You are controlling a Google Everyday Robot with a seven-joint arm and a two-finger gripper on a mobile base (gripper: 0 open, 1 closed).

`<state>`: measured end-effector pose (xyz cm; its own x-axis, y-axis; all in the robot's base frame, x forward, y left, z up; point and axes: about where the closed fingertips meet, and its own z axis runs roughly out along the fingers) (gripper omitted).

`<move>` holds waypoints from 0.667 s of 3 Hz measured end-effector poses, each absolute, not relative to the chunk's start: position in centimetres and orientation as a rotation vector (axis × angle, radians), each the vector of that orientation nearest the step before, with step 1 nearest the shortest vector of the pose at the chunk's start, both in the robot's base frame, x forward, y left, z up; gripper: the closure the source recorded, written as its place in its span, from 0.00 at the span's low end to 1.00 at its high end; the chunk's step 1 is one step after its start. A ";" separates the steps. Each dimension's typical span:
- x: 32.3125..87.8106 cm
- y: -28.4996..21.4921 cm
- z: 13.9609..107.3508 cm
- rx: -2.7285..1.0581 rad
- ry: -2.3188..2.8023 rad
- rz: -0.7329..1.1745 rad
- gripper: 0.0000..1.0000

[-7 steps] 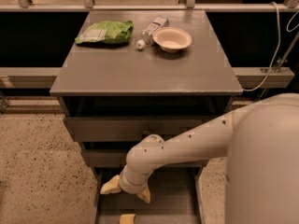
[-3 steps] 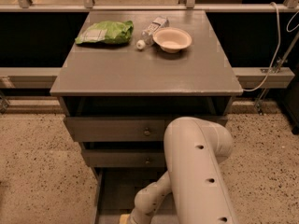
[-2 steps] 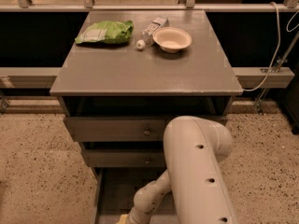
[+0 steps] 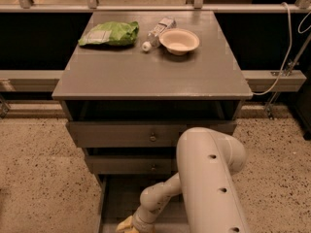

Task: Pick sponge from bottom drawer and place on counter

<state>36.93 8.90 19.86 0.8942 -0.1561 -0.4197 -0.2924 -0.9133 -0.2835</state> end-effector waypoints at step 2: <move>38.9 10.6 13.4 -2.732 0.341 0.572 0.00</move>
Offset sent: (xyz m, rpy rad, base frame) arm 0.0261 0.0395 -0.1009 -0.0445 0.0037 0.0162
